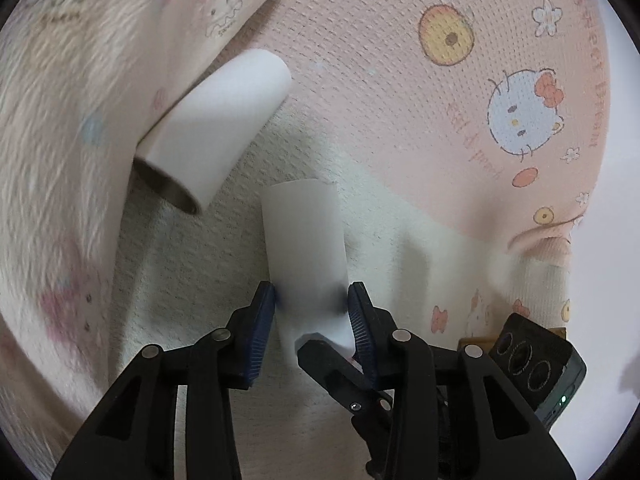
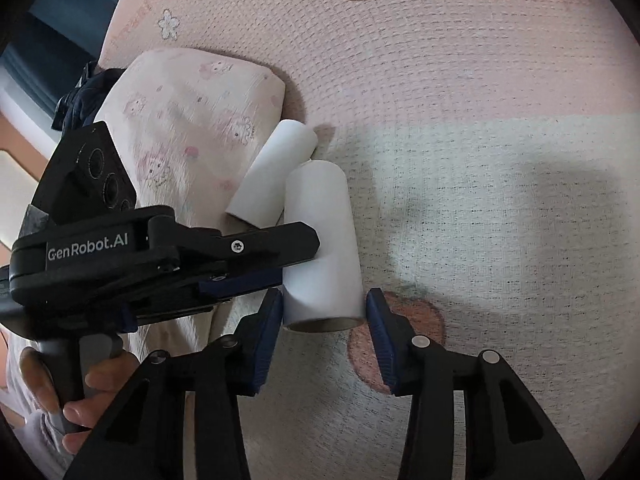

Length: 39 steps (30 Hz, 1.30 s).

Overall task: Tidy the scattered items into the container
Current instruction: 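Close the left gripper on a fourth white paper tube and lift it, then carry the held tube with the left gripper over the cardboard box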

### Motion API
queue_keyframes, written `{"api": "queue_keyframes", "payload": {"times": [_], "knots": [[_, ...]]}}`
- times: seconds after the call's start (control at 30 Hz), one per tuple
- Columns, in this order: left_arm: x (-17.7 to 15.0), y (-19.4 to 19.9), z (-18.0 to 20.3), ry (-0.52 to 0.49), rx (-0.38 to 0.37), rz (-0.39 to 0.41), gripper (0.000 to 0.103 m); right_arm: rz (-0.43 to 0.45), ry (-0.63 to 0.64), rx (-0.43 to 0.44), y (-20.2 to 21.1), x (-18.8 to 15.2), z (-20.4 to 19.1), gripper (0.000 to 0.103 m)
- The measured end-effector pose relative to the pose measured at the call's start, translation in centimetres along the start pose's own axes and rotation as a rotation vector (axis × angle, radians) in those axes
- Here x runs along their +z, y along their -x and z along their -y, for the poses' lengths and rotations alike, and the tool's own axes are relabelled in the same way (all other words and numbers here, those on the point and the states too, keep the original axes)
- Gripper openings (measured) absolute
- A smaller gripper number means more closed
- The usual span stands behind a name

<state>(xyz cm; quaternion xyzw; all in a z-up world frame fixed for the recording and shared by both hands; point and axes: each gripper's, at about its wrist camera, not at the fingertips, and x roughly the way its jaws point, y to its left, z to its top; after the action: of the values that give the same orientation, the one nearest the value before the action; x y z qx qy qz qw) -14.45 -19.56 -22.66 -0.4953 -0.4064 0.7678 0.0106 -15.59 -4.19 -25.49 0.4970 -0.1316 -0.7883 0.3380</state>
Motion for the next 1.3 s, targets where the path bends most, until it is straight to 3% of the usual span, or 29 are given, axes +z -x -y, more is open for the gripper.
{"api": "queue_keyframes", "payload": {"times": [0.2, 0.43, 0.63, 0.83, 1.03, 1.2, 1.3], "knots": [[-2.6, 0.1, 0.7, -0.017, -0.064, -0.039, 0.028, -0.017, -0.042, -0.053, 2.3, -1.2, 0.3, 0.04], [-7.3, -0.9, 4.0, -0.178, -0.06, -0.099, 0.028, -0.02, -0.043, -0.187, 6.1, -4.3, 0.3, 0.04], [-10.4, -2.1, 5.5, -0.176, -0.132, -0.166, 0.028, -0.016, -0.093, -0.244, 9.4, -6.8, 1.4, 0.04], [-14.4, -2.7, 7.7, -0.26, -0.134, -0.196, 0.028, -0.019, -0.103, -0.305, 13.0, -10.1, 2.1, 0.04], [-17.5, -3.5, 8.9, -0.281, -0.119, -0.239, 0.028, -0.019, -0.131, -0.344, 15.2, -13.5, 2.5, 0.04], [-18.1, -4.0, 9.1, -0.278, -0.139, -0.26, 0.028, -0.004, -0.162, -0.336, 16.0, -15.4, 3.1, 0.041], [-17.0, -3.8, 7.9, -0.18, -0.218, -0.262, 0.043, -0.005, -0.174, -0.332, 15.8, -15.4, 3.5, 0.046]]}}
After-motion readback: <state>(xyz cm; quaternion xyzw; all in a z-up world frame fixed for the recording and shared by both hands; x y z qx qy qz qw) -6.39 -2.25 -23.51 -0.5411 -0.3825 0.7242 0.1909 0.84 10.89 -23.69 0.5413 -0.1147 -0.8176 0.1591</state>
